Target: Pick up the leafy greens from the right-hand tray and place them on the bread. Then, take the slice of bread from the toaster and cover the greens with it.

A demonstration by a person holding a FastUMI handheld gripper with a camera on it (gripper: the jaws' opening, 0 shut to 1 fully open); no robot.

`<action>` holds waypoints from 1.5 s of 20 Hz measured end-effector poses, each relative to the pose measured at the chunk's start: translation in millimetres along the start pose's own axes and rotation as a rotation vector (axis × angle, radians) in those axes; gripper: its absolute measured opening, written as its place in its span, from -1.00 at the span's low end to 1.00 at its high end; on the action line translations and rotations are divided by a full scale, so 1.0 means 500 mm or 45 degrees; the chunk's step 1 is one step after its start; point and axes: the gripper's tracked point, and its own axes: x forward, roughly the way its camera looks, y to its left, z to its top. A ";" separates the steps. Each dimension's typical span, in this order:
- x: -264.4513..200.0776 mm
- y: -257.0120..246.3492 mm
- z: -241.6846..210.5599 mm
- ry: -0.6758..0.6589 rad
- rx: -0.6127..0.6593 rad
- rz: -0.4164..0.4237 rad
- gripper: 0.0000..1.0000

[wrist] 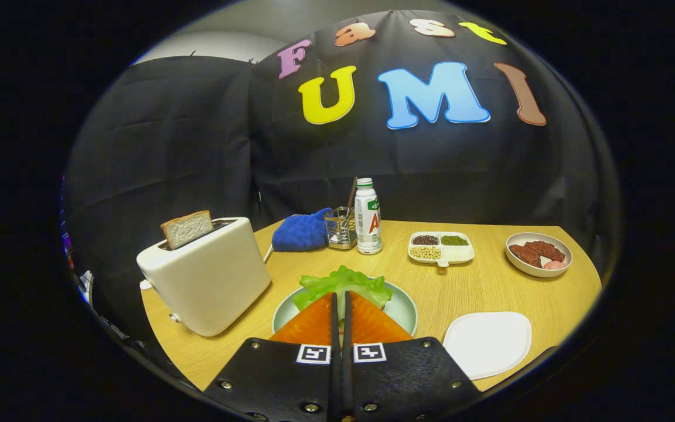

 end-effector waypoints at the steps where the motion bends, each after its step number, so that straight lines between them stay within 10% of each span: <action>1: 0.012 0.000 -0.006 0.001 -0.009 -0.015 -0.99; 14: 0.034 -0.020 -0.096 0.124 -0.056 -0.120 -0.81; 21: -0.005 -0.043 -0.070 0.012 0.005 -0.135 -0.14; 30: -0.091 0.082 0.046 -0.234 -0.093 -0.094 -0.14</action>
